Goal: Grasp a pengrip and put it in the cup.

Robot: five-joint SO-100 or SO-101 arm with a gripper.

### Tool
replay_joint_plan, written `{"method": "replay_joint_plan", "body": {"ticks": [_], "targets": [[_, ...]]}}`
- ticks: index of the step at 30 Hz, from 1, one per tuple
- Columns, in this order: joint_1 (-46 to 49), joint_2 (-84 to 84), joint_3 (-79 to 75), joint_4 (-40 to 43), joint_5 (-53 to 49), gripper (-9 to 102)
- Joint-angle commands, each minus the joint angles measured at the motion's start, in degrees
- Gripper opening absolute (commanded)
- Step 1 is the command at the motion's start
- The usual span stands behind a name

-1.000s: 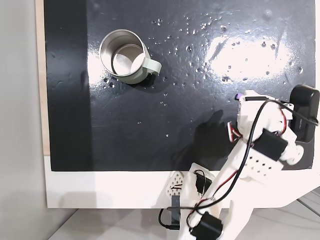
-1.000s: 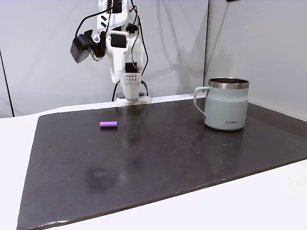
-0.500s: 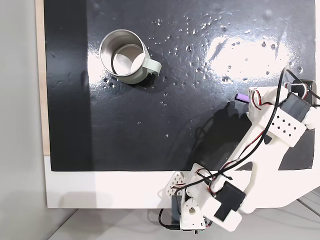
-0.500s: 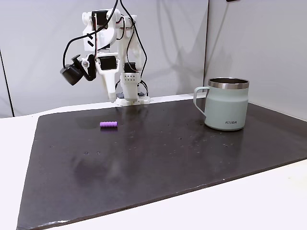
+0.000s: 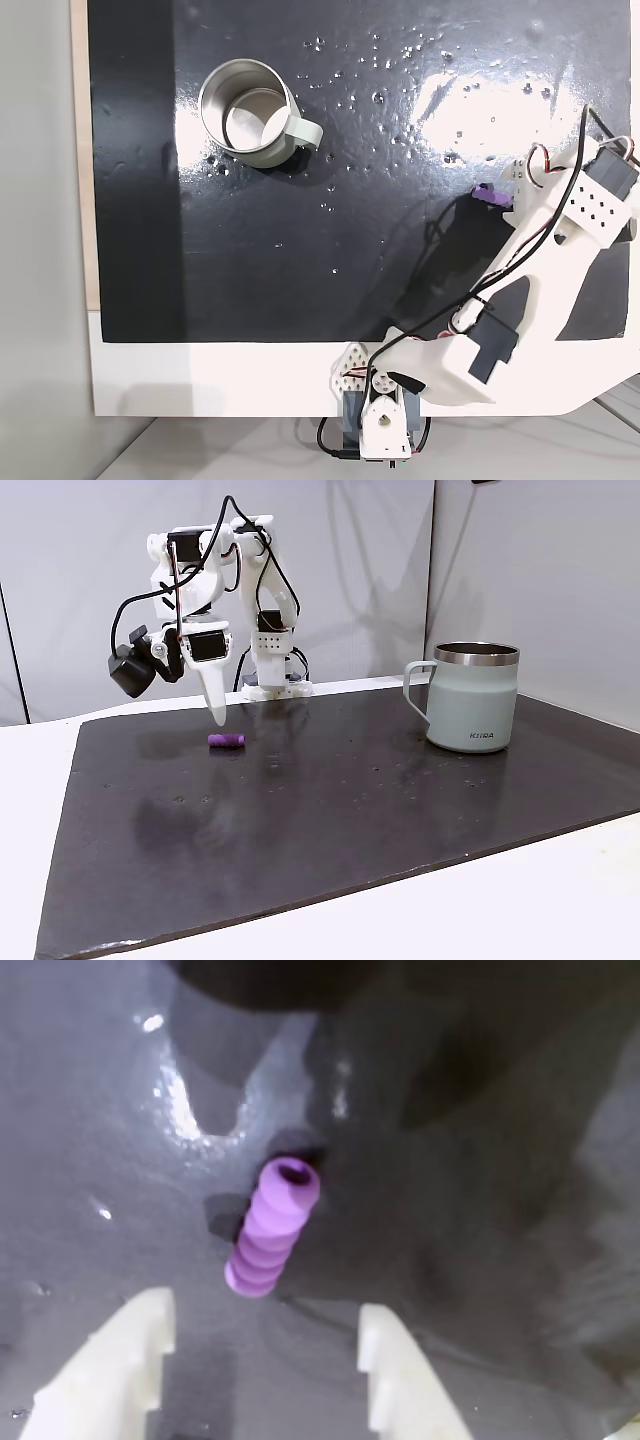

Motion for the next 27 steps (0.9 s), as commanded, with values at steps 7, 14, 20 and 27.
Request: {"method": "replay_joint_plan", "body": {"ticks": [7, 14, 20, 27], "targets": [[-0.26, -4.57, -6.24, 0.0, 0.09, 24], [-1.14, -5.8, -3.87, -2.9, 0.26, 24], [-2.11, -5.89, -0.88, -5.71, 0.09, 24], [-2.72, -8.09, -0.79, -6.42, -0.18, 24]]}}
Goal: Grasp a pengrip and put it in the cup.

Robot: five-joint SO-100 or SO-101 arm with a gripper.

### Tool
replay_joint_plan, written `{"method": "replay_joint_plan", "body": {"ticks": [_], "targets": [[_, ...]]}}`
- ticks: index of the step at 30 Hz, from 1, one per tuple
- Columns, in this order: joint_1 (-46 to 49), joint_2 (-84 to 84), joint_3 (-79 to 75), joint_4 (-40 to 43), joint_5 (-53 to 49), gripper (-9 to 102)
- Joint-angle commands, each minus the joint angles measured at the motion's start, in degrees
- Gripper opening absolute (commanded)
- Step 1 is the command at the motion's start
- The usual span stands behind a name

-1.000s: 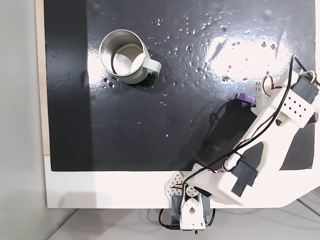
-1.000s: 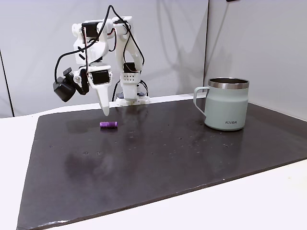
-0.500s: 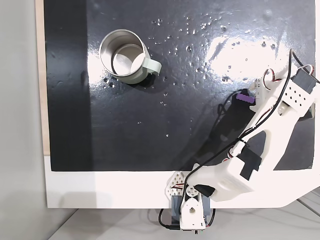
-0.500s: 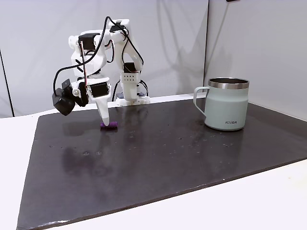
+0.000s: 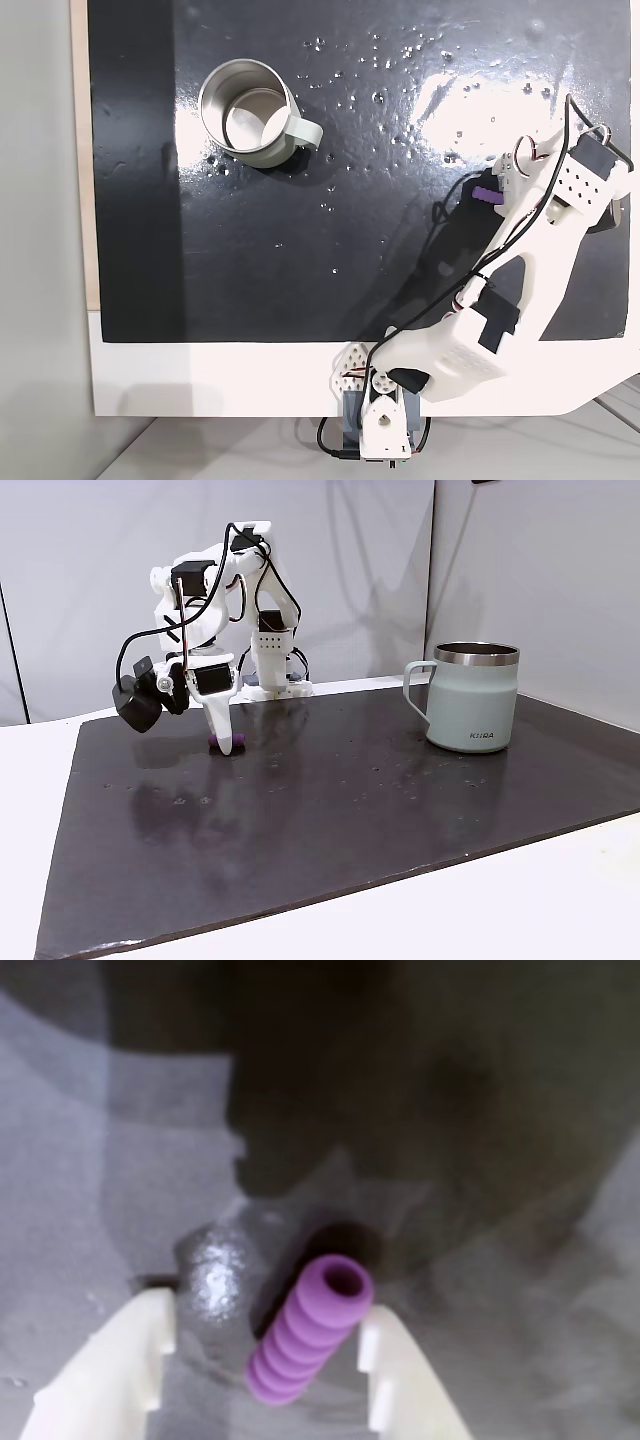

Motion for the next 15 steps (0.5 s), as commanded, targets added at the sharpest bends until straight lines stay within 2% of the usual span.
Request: {"method": "replay_joint_plan", "body": {"ticks": [1, 5, 12, 15], "targets": [[-0.88, -0.18, -0.18, -0.7, -0.44, 23], [-0.79, -1.32, -0.18, -0.53, -0.53, 22], [-0.7, -1.76, -0.18, -0.26, -0.44, 4], [-0.7, -1.32, -0.26, -0.18, -0.09, 2]]}}
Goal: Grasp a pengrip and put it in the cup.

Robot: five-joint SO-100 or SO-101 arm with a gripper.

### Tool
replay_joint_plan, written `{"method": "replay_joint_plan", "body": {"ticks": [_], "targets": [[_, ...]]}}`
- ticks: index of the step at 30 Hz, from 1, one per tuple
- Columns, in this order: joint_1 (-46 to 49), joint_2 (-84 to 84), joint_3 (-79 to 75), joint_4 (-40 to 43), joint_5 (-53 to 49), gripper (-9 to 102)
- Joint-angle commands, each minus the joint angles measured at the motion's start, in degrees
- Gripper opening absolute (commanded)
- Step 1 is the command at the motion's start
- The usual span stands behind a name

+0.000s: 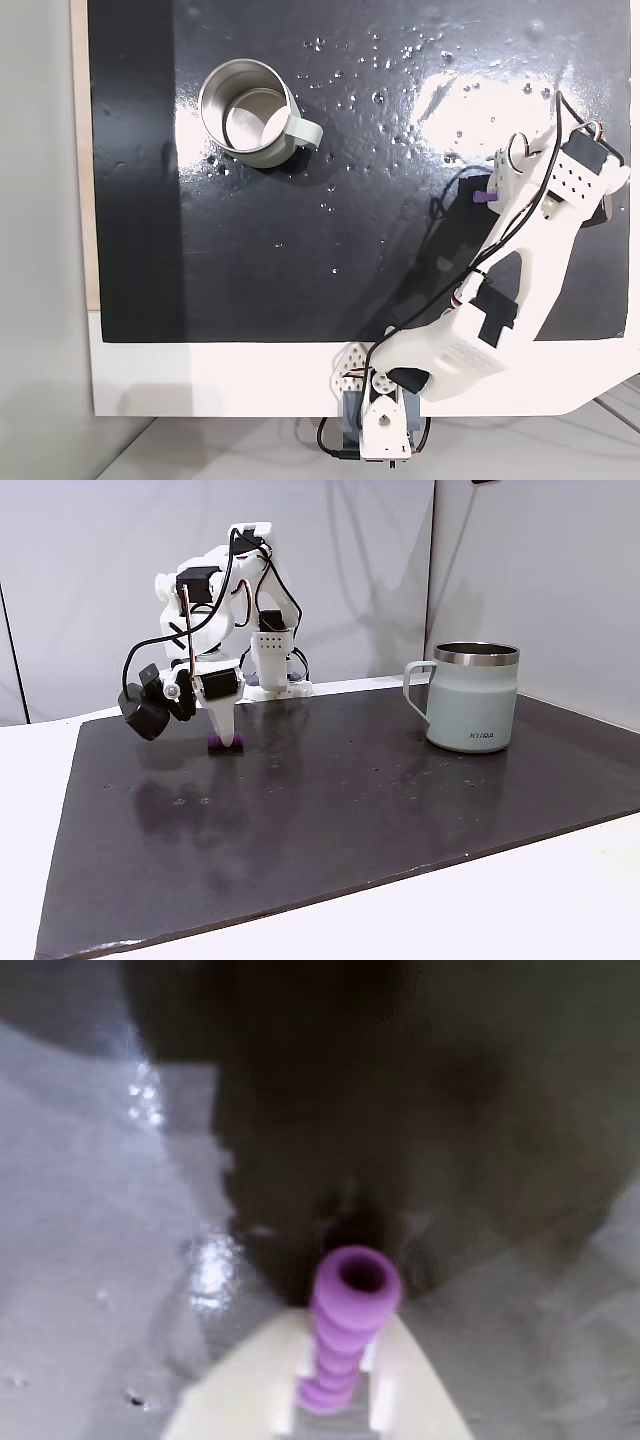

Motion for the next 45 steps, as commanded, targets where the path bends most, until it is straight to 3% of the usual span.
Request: {"method": "replay_joint_plan", "body": {"ticks": [1, 17, 24, 40, 45], "targets": [[0.09, 0.88, -0.18, 0.62, 0.09, 1], [-12.48, 25.49, -0.53, 12.04, 9.84, 0], [-22.68, 26.19, -16.26, 19.07, 19.6, 0], [-43.77, 17.75, -42.36, 19.25, 32.78, 0], [-48.69, 13.54, -46.93, 15.73, 34.63, 0]]}}
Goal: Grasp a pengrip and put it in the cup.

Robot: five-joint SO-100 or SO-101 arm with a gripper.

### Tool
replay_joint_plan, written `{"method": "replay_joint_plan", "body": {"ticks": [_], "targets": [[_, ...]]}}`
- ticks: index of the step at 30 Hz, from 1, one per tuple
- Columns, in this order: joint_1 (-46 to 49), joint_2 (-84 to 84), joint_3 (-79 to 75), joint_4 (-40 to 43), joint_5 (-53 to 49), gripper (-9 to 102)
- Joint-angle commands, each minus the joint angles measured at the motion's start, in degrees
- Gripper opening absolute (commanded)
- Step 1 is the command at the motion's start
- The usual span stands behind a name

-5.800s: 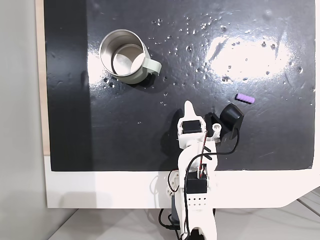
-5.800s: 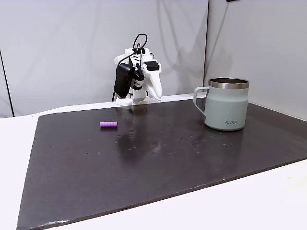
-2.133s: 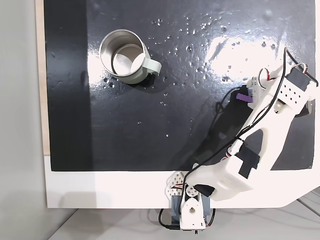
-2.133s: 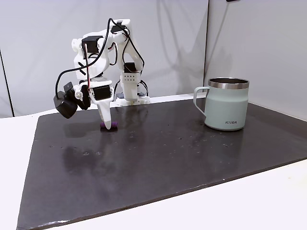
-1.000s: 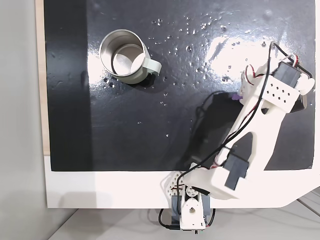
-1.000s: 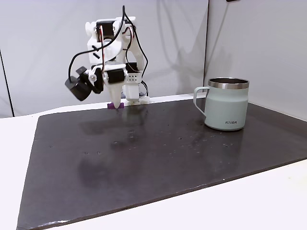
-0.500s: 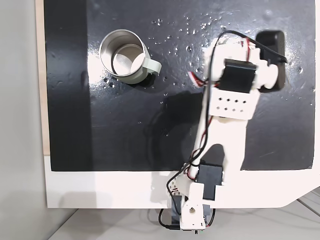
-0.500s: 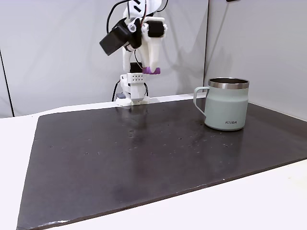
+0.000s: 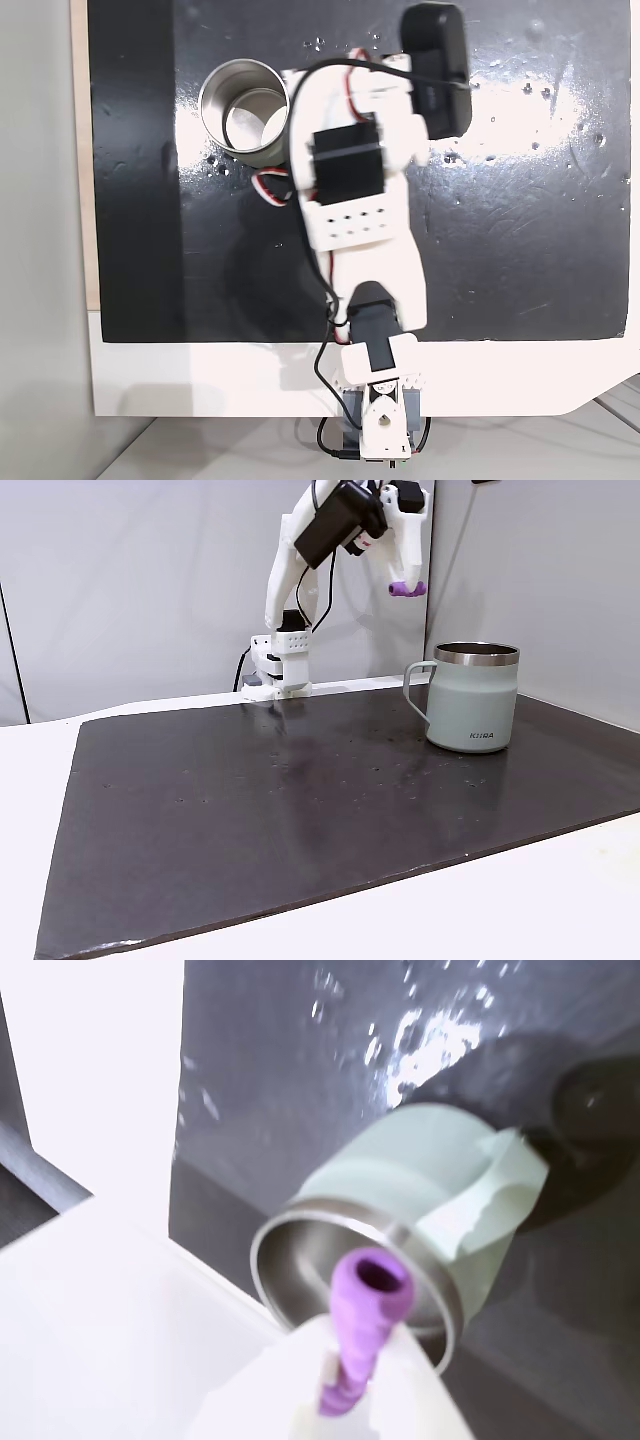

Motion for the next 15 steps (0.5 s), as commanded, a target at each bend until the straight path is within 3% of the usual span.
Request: {"method": "replay_joint_plan", "body": {"ticks": [1, 15], "targets": [[-3.43, -1.49, -6.77, -2.81, 1.58, 0], [-15.56, -11.43, -16.79, -7.03, 1.05, 0]]}}
